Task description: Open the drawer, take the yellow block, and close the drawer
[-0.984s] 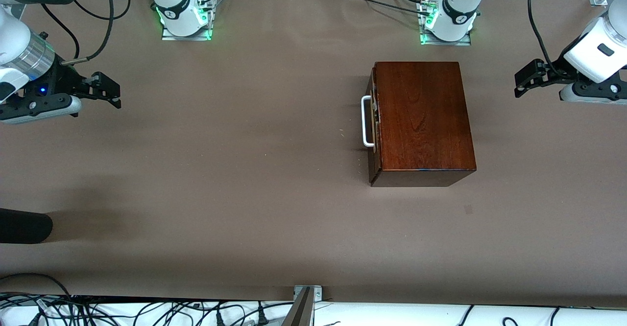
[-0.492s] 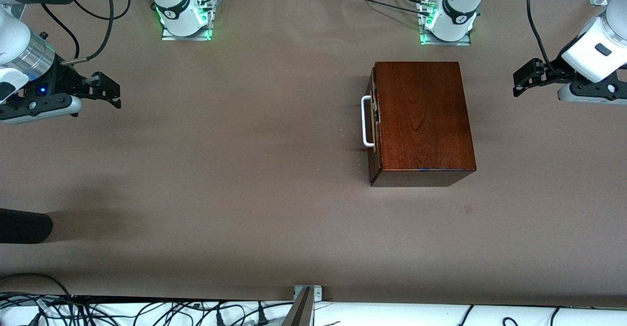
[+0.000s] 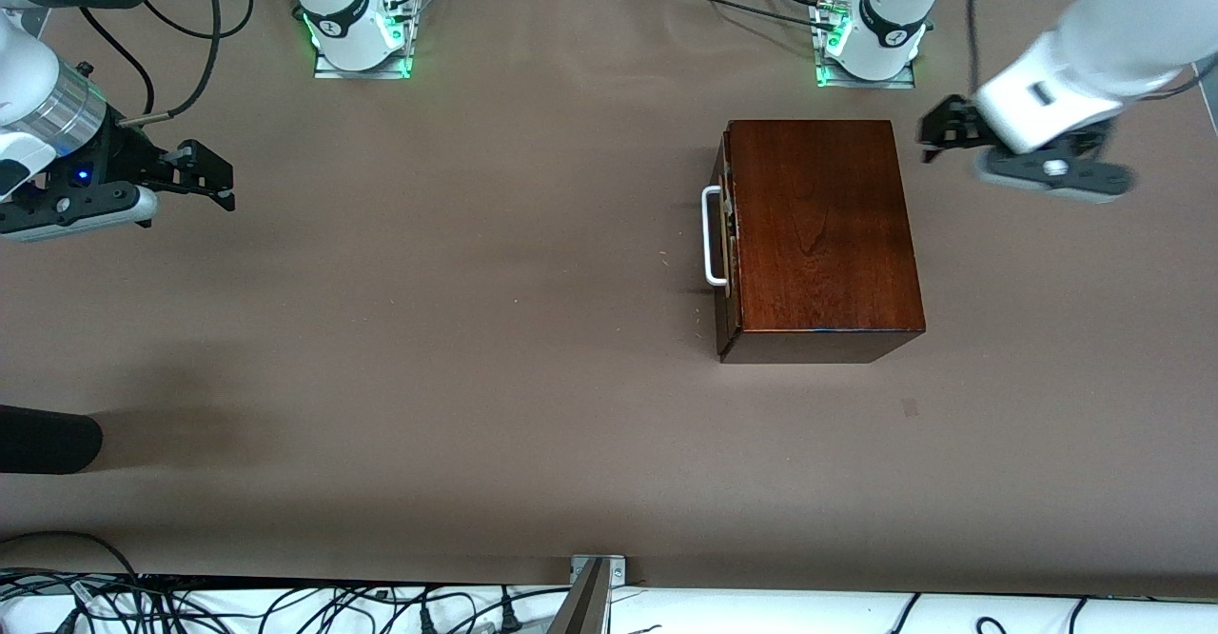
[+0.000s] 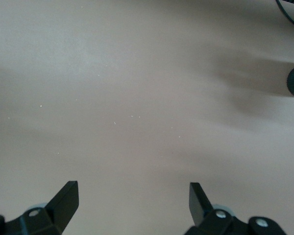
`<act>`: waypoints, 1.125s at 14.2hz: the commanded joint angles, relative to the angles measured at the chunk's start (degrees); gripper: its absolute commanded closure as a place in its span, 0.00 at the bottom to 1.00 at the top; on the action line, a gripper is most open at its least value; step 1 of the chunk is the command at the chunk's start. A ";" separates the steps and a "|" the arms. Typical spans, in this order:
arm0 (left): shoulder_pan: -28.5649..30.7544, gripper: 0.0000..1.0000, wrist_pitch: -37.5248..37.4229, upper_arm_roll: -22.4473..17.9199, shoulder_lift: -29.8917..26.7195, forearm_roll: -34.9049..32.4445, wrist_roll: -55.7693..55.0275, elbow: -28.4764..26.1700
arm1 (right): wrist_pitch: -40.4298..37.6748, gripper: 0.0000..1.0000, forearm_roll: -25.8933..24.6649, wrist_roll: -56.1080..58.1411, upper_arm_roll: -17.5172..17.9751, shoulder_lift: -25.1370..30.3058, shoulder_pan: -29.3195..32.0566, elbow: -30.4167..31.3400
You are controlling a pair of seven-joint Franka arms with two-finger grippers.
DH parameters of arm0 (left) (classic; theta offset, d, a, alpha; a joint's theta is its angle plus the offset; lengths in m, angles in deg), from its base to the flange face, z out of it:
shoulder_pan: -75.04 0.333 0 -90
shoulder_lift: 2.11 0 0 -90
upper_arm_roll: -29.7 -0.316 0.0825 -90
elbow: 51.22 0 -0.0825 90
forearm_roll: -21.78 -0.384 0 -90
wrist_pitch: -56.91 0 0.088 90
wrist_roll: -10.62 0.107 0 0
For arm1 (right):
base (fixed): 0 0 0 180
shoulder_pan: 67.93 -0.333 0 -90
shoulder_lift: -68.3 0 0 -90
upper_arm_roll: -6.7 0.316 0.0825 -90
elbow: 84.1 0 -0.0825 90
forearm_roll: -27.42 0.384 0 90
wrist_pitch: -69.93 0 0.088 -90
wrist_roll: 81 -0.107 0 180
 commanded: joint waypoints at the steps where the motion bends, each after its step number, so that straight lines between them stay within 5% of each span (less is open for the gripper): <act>1: 0.17 0.00 3.22 5.67 5.71 2.98 -5.93 2.03 | -0.23 0.00 0.31 -0.16 0.29 -0.37 0.47 -1.07; 4: -0.97 0.00 11.91 12.71 10.98 1.84 -19.19 2.11 | -0.23 0.00 0.31 -0.16 0.38 -0.37 0.47 -1.07; 9: -12.47 0.00 17.39 12.90 18.10 -8.33 -34.15 2.03 | -0.23 0.00 0.31 -0.16 0.29 -0.37 0.47 -1.07; 16: -16.44 0.00 19.23 12.81 23.74 -14.93 -42.61 -0.86 | -0.23 0.00 0.31 -0.25 0.29 -0.37 0.47 -1.07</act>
